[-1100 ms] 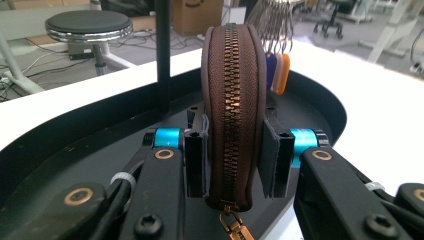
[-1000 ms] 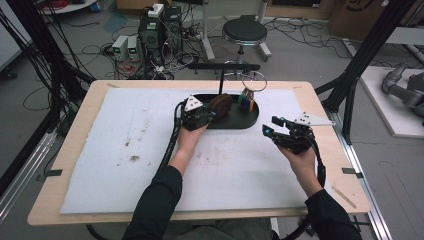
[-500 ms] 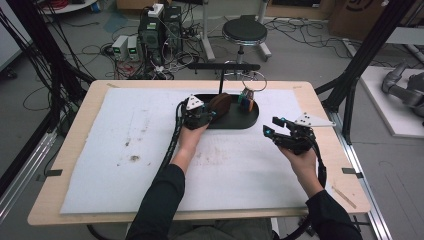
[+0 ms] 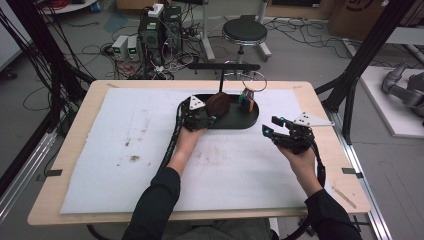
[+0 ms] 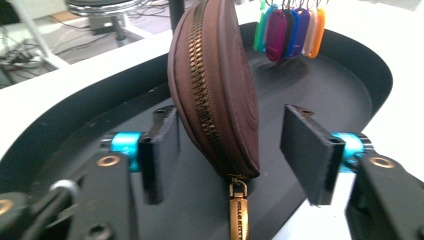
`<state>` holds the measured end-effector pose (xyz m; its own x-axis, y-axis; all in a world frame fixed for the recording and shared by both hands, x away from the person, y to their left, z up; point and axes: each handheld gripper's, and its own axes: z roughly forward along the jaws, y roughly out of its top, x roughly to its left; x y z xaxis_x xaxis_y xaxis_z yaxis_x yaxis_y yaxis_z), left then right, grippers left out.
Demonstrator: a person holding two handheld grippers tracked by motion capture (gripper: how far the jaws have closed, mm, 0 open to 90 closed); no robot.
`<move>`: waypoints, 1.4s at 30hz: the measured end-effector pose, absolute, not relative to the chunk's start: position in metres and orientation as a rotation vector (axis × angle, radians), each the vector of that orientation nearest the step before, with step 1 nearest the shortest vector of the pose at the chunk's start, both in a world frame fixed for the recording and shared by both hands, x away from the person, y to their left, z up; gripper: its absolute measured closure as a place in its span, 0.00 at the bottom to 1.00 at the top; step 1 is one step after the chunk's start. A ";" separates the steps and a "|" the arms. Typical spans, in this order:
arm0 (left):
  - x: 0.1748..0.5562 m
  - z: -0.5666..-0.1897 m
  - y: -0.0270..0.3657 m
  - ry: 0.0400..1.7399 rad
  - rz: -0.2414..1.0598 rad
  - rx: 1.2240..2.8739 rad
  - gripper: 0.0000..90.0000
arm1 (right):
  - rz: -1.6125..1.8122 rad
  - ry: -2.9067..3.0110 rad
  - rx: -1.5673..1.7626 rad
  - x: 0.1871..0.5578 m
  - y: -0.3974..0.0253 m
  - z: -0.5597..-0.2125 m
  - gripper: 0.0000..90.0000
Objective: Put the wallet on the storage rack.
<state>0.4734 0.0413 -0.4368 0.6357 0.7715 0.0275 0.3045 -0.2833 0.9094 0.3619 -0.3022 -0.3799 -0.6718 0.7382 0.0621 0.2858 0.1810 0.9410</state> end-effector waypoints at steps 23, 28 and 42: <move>0.410 -0.387 0.099 0.746 0.518 1.792 0.41 | 1.488 2.035 0.965 0.365 -0.305 -0.380 0.46; 0.391 -0.380 0.120 0.709 0.510 1.778 0.38 | 1.462 2.044 0.957 0.365 -0.307 -0.379 0.46; 0.356 -0.378 0.191 0.740 0.561 1.781 0.35 | 1.384 2.044 0.966 0.367 -0.317 -0.381 0.45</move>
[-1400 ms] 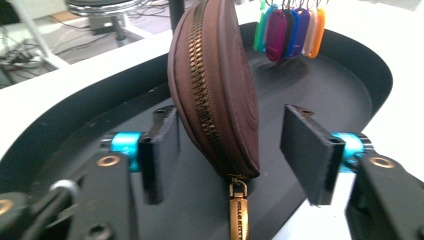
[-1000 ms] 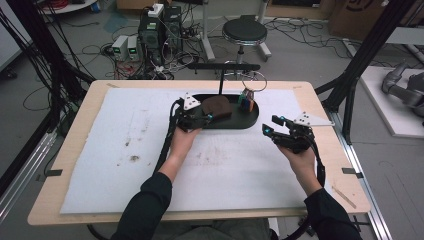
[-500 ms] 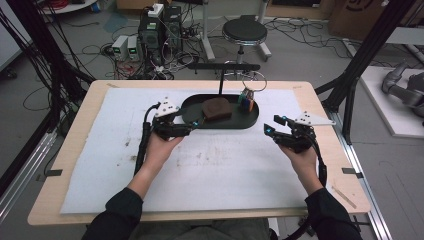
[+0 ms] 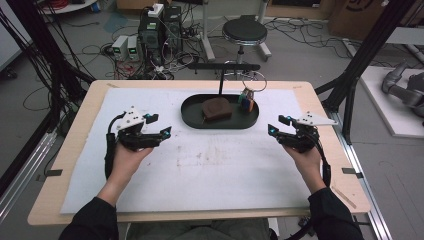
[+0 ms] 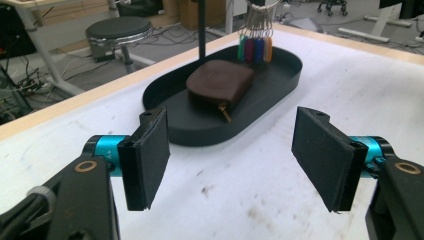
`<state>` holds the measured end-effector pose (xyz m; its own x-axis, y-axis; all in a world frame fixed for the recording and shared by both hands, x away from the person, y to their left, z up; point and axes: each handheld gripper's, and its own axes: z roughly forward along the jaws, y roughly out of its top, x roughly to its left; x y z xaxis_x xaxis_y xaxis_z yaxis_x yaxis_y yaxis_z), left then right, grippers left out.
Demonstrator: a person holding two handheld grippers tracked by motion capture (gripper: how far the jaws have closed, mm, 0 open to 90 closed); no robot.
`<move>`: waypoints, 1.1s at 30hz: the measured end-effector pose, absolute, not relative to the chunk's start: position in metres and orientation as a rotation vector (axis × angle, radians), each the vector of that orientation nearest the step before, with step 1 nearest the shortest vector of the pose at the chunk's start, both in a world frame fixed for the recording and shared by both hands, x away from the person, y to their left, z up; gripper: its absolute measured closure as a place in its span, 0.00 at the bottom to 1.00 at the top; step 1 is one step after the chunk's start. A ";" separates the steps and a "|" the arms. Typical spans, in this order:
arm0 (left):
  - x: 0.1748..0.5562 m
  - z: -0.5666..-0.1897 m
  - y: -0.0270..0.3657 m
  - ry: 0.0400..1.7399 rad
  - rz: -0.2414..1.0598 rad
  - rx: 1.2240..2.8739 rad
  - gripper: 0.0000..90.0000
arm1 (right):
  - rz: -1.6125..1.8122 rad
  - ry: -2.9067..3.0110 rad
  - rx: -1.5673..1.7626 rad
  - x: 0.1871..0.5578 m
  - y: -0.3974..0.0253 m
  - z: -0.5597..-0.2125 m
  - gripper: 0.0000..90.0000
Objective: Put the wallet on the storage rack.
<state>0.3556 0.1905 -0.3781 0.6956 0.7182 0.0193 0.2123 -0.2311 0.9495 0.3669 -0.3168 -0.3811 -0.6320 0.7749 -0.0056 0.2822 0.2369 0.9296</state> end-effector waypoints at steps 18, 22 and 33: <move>0.346 -0.396 0.232 0.806 0.554 1.743 0.30 | 1.346 2.081 0.958 0.361 -0.328 -0.383 0.41; 0.346 -0.397 0.232 0.807 0.553 1.744 0.30 | 1.344 2.082 0.946 0.359 -0.329 -0.383 0.40; 0.348 -0.400 0.231 0.826 0.556 1.761 0.29 | 1.333 2.083 0.961 0.360 -0.332 -0.384 0.38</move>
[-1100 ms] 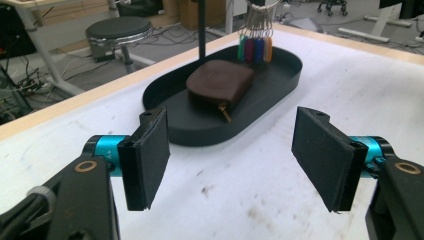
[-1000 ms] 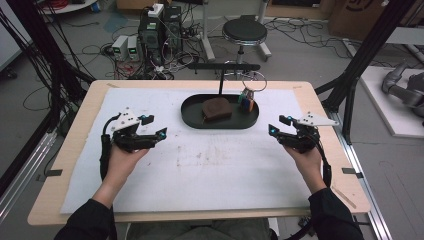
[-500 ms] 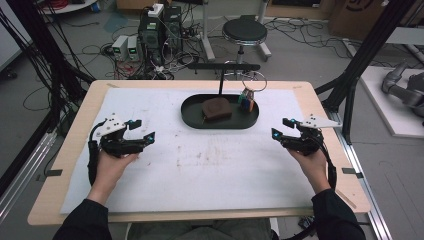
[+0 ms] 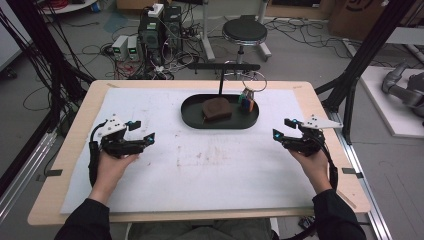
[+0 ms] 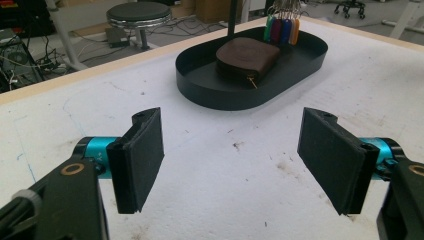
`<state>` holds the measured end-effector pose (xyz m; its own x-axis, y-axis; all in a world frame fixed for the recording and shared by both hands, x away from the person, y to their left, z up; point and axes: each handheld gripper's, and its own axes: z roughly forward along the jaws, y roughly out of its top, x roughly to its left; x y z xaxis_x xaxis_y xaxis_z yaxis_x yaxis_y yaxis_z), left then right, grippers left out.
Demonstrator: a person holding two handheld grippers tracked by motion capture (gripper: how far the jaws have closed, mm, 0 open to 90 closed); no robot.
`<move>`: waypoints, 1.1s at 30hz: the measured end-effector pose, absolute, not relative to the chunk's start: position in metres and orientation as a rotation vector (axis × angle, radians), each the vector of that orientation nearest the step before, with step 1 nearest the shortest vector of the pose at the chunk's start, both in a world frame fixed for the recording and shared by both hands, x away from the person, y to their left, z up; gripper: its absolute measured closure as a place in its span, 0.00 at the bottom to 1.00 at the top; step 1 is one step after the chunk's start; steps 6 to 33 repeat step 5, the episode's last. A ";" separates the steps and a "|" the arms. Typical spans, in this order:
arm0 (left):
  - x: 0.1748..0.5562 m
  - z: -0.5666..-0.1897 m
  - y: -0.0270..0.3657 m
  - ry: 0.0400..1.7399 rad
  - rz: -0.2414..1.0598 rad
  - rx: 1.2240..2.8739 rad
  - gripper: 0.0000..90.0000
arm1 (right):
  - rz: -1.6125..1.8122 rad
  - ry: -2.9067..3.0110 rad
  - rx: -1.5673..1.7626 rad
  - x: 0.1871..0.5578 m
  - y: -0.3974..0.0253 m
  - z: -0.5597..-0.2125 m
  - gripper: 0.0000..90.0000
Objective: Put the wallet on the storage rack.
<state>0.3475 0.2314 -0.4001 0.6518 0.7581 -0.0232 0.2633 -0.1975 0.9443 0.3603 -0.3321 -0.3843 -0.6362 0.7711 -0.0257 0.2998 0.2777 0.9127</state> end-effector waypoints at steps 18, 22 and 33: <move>0.346 -0.399 0.232 0.820 0.557 1.761 0.29 | 1.330 2.089 0.964 0.362 -0.332 -0.386 0.37; 0.346 -0.399 0.232 0.820 0.557 1.761 0.29 | 1.330 2.089 0.964 0.362 -0.332 -0.386 0.37; 0.346 -0.399 0.232 0.820 0.557 1.761 0.29 | 1.330 2.089 0.964 0.362 -0.332 -0.386 0.37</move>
